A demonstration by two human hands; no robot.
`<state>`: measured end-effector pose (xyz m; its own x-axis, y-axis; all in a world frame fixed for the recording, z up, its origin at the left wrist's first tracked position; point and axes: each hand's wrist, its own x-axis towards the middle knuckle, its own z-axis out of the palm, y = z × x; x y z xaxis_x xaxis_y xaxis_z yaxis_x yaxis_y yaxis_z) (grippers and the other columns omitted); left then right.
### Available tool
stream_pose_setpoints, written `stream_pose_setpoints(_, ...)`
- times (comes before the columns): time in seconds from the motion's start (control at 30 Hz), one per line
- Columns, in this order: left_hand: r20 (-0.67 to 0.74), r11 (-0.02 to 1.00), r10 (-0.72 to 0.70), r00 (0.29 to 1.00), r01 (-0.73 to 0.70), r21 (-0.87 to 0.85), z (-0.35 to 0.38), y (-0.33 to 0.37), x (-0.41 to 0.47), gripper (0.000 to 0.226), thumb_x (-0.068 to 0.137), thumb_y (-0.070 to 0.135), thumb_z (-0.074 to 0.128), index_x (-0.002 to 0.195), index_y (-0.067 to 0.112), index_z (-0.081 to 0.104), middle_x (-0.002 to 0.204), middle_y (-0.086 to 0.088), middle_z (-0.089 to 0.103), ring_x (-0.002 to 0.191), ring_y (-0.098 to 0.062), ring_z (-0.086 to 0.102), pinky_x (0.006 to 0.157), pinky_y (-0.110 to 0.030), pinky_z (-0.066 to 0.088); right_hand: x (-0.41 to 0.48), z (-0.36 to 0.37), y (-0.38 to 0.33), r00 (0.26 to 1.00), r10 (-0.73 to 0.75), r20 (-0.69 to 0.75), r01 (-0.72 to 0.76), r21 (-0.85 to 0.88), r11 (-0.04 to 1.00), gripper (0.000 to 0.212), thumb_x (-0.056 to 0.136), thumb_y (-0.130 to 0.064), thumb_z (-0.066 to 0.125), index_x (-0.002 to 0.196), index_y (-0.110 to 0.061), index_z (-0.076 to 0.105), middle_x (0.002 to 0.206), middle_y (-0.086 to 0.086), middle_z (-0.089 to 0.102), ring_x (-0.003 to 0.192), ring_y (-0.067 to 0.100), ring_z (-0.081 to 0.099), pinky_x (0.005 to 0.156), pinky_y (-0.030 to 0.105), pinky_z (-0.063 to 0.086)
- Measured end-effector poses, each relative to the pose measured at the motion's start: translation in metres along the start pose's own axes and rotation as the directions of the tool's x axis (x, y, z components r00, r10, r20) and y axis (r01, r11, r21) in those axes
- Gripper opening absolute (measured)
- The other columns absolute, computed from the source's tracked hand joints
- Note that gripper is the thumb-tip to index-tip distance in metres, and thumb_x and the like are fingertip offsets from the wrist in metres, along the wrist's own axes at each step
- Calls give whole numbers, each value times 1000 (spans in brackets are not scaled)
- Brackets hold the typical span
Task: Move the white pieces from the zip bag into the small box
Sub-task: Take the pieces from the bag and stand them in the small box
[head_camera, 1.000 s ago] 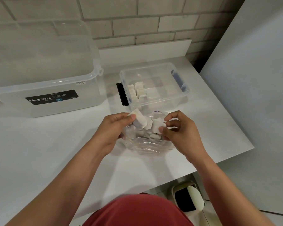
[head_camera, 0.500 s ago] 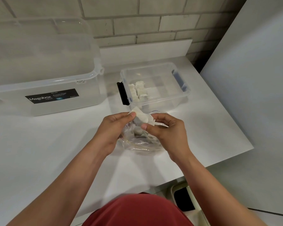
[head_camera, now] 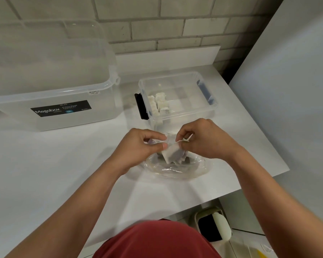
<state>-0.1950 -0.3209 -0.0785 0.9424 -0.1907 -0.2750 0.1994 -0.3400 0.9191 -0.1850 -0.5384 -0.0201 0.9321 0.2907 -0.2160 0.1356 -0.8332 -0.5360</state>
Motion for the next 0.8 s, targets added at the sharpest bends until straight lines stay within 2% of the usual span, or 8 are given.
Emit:
stream_pose_setpoints(0.07,33,993,62,997,-65,100,3,1,-1,15,80,33,86,95,32,82,102,28,74,96,6,65,76,-13,45,4,-2,-4,998,-42,38,43,-32,999,9,84,-21,77,88,-28,79,79,-23,70,80,-15,61,69,5,42)
stream_pose_setpoints(0.23,36,975,124,992,-129,184,4,-1,-2,3,81,28,85,82,28,81,103,22,76,95,1,67,82,-11,44,6,-3,-7,993,-101,66,100,26,995,8,88,-21,78,94,-26,81,80,-22,72,78,-15,64,69,4,46)
stream_pose_setpoints(0.33,10,988,107,994,-108,109,4,-5,-2,6,82,29,85,88,27,84,103,22,76,98,2,68,89,-16,47,3,-3,-2,998,-50,42,41,189,981,11,92,-18,76,98,-26,82,86,-13,78,75,2,74,78,20,60)
stream_pose_setpoints(0.4,-1,997,74,997,-74,8,3,-7,-2,11,83,29,84,94,26,84,105,20,77,101,2,69,89,-18,49,0,-4,4,1000,-6,-22,11,256,967,13,94,-15,74,99,-25,82,89,-11,79,76,9,77,85,33,63)
stream_pose_setpoints(0.5,-41,992,13,999,-18,-122,3,-8,-3,12,83,28,84,94,23,84,105,17,78,93,3,71,66,-11,46,-7,-4,9,995,20,-102,9,277,961,15,94,-15,73,97,-27,81,89,-12,79,79,7,77,87,40,62)
stream_pose_setpoints(0.6,-81,981,-24,996,8,-193,4,-10,-3,12,83,28,84,94,24,84,101,17,79,82,4,70,52,-11,43,-14,-8,10,991,37,-128,-1,265,964,14,94,-18,74,96,-31,81,90,-17,79,78,0,75,83,33,61)
stream_pose_setpoints(0.7,-68,982,-14,998,1,-189,8,-8,-5,12,83,26,83,94,22,84,99,17,79,83,5,70,56,-5,43,-18,-14,13,988,8,-151,14,146,989,20,95,-19,72,100,-37,78,93,-23,75,82,-7,70,77,15,53)
stream_pose_setpoints(0.8,-149,975,-41,988,6,-223,5,-6,-3,11,85,28,82,96,24,84,94,14,80,80,1,72,56,-10,44,-21,-19,13,988,18,-152,9,174,985,24,94,-16,72,108,-36,74,97,-17,73,80,-2,71,77,16,57)
